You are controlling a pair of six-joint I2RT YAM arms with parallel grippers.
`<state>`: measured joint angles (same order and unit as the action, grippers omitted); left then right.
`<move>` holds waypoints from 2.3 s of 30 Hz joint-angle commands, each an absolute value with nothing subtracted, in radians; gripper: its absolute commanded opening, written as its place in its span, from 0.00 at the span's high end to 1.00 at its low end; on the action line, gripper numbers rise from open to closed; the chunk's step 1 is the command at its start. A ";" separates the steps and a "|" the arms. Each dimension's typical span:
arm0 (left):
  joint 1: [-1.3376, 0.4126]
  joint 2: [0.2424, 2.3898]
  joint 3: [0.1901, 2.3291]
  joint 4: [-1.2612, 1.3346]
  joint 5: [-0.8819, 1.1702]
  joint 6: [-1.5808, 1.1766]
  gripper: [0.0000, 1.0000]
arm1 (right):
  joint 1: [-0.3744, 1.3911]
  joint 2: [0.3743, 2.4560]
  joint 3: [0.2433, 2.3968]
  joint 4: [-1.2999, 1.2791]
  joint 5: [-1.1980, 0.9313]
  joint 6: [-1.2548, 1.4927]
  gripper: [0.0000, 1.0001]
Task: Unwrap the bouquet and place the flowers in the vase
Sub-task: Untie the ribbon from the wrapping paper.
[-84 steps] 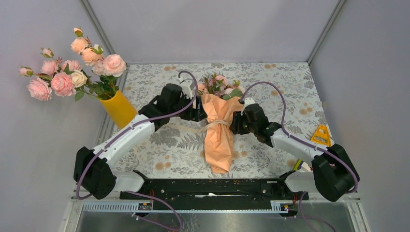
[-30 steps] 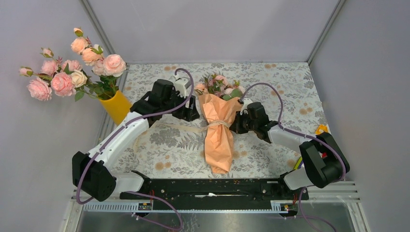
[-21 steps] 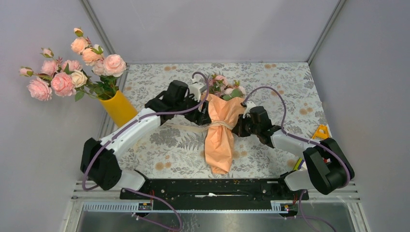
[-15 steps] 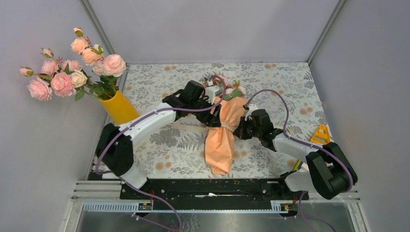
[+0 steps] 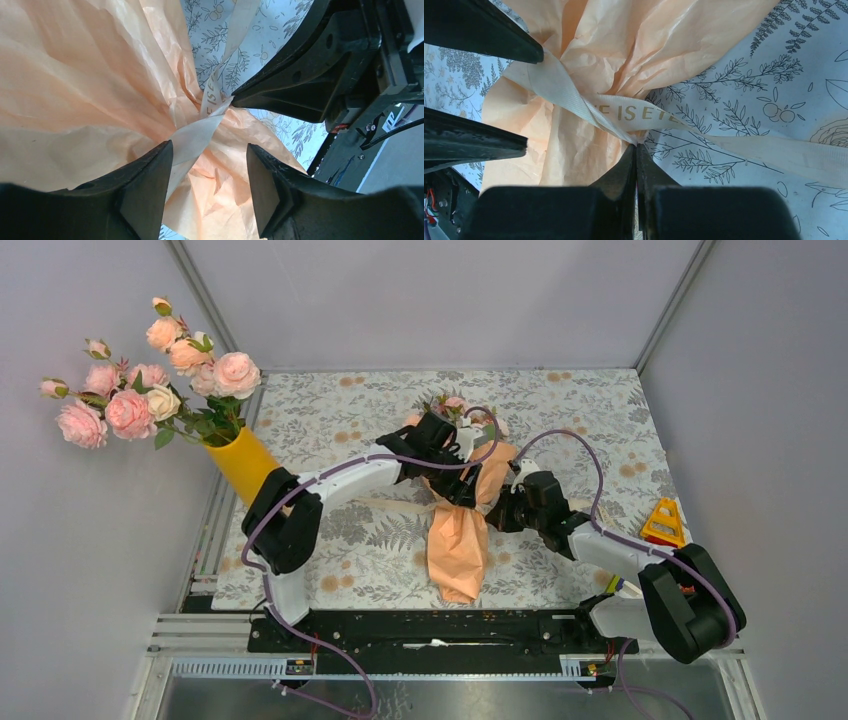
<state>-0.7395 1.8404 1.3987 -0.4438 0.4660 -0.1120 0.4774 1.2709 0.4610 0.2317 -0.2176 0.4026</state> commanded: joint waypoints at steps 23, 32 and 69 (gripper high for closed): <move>-0.780 1.855 1.396 -0.350 0.416 -0.089 1.00 | 0.477 1.271 0.456 0.281 -0.199 0.422 1.00; -0.781 1.773 1.360 -0.345 0.340 -0.116 1.00 | 0.477 1.269 0.469 0.223 -0.130 0.426 1.00; -0.573 1.365 0.761 0.037 0.098 -0.621 1.00 | 0.477 1.296 0.476 0.177 -0.062 0.463 1.00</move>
<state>-0.5915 1.4200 0.7906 -0.0326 0.1776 -0.5835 0.4774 1.2896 0.4606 0.1841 -0.0948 0.4511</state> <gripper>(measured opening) 0.010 0.014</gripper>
